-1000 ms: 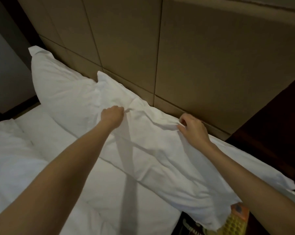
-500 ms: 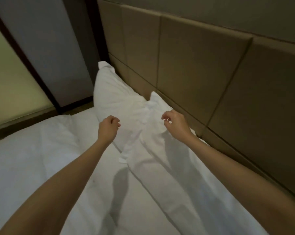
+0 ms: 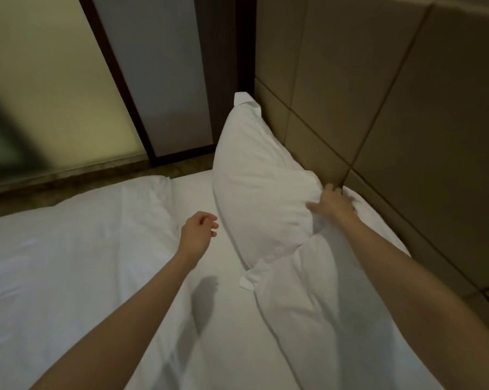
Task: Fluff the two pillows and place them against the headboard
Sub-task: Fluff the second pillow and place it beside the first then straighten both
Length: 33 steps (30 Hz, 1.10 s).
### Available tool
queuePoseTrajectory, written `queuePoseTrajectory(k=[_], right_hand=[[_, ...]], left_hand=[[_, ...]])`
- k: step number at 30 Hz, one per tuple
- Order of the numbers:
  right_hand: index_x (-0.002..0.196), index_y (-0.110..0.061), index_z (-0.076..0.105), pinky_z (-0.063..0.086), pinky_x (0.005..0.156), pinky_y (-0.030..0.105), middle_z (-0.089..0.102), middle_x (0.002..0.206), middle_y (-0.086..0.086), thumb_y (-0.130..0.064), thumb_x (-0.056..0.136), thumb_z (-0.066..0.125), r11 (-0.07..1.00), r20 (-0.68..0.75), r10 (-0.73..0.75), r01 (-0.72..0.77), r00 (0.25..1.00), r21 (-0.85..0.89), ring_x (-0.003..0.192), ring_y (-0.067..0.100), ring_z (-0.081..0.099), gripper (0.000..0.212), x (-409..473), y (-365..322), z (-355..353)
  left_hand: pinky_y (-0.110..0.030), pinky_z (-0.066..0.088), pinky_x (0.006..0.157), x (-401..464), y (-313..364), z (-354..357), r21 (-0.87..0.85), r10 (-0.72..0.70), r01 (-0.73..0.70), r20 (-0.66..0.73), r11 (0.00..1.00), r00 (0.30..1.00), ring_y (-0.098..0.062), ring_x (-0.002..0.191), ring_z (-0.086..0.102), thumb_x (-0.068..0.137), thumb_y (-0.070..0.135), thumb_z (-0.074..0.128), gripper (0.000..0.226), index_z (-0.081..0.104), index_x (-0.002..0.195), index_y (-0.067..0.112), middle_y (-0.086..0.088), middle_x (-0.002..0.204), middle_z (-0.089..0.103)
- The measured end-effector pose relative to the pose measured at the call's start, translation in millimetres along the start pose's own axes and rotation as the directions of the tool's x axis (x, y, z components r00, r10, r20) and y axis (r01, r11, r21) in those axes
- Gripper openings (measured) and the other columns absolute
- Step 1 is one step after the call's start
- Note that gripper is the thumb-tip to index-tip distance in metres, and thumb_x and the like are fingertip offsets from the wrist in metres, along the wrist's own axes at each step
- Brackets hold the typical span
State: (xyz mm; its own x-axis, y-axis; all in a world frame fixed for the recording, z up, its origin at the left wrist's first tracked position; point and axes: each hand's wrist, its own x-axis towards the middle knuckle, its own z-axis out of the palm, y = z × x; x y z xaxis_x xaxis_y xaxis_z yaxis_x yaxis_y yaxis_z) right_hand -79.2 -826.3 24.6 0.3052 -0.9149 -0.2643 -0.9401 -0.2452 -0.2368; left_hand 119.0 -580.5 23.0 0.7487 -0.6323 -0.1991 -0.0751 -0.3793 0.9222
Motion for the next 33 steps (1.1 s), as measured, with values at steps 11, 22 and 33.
queuePoseTrajectory(k=[11, 22, 33], right_hand=[[0.116, -0.008, 0.058, 0.042, 0.076, 0.037, 0.059, 0.118, 0.012, -0.021, 0.086, 0.058, 0.958, -0.155, -0.167, 0.124, 0.974, -0.257, 0.107, 0.032, 0.057, 0.033, 49, -66, -26], [0.123, 0.001, 0.048, 0.042, 0.094, 0.038, 0.054, 0.129, 0.023, -0.015, 0.097, 0.037, 0.944, 0.086, -0.173, 0.190, 0.981, -0.270, 0.116, 0.036, 0.054, 0.033, 16, -3, 13], [0.129, -0.012, 0.045, 0.022, 0.109, 0.049, 0.048, 0.137, 0.013, -0.040, 0.093, 0.043, 0.763, -0.024, -0.219, 0.156, 0.975, -0.627, 0.127, 0.031, 0.043, 0.045, -41, 23, -25]], left_hand=[[-0.019, 0.042, 0.060, 25, -12, 0, 0.023, -0.044, 0.043, 0.073, 0.999, 0.996, -0.016, 0.072, 0.061, 0.093, 0.012, 0.042, 0.023, 0.065, 0.096, 0.012, -0.002, 0.088, 0.066], [-0.020, 0.042, 0.061, 8, -28, 2, 0.074, -0.087, 0.079, 0.104, 0.994, 0.991, -0.018, 0.074, 0.060, 0.093, 0.009, 0.043, 0.022, 0.065, 0.095, 0.008, -0.006, 0.088, 0.066], [-0.017, 0.042, 0.061, -30, -11, 17, 0.142, -0.016, -0.010, 0.178, 0.990, 0.984, -0.015, 0.075, 0.060, 0.093, 0.010, 0.040, 0.025, 0.065, 0.097, 0.010, -0.003, 0.088, 0.066]])
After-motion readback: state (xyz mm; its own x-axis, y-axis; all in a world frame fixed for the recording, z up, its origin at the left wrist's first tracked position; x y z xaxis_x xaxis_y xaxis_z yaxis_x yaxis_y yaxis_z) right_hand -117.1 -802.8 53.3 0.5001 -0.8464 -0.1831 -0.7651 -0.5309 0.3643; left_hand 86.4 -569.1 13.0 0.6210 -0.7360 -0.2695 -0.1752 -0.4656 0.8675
